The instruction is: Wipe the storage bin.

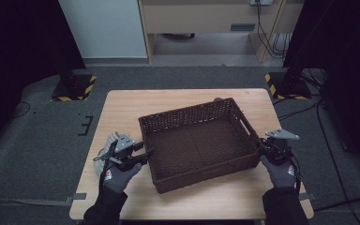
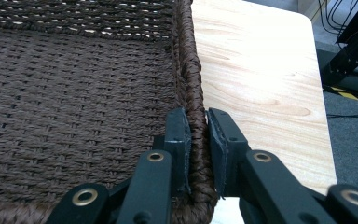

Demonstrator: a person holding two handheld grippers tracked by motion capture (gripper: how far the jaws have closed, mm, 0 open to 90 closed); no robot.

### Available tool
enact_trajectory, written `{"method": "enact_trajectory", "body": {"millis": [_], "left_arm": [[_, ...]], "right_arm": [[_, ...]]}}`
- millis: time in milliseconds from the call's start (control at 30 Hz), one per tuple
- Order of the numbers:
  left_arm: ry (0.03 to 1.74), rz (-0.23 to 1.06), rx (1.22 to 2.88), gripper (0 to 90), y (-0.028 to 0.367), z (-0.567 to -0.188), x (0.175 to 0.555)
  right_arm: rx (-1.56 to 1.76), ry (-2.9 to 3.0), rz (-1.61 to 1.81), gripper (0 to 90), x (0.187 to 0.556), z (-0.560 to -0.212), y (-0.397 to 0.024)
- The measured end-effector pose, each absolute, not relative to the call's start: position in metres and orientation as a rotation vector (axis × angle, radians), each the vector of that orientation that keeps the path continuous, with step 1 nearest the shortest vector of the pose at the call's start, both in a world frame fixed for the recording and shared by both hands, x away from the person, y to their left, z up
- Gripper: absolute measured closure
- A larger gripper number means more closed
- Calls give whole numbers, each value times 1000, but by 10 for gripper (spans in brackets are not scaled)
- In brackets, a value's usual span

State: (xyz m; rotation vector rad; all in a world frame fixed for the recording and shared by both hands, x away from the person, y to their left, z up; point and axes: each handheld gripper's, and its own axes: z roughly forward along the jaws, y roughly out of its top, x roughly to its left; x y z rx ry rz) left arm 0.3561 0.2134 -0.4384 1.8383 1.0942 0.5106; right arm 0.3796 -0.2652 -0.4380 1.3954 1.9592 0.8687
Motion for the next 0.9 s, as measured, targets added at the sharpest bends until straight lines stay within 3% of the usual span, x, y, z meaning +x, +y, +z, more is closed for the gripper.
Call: {"method": "enact_trajectory", "body": {"millis": [300, 533, 767, 900], "left_arm": [[1091, 517, 1828, 436, 212, -447, 367], [1104, 528, 1842, 446, 209, -445, 361], [1066, 553, 1878, 450, 205, -442, 354], [1062, 551, 1866, 435, 212, -435, 359]], "right_arm": [[1393, 1918, 870, 753, 390, -440, -266], [1386, 1901, 903, 665, 381, -432, -269], [1435, 1896, 909, 756, 383, -437, -276], [1421, 1896, 881, 760, 387, -438, -273]]}}
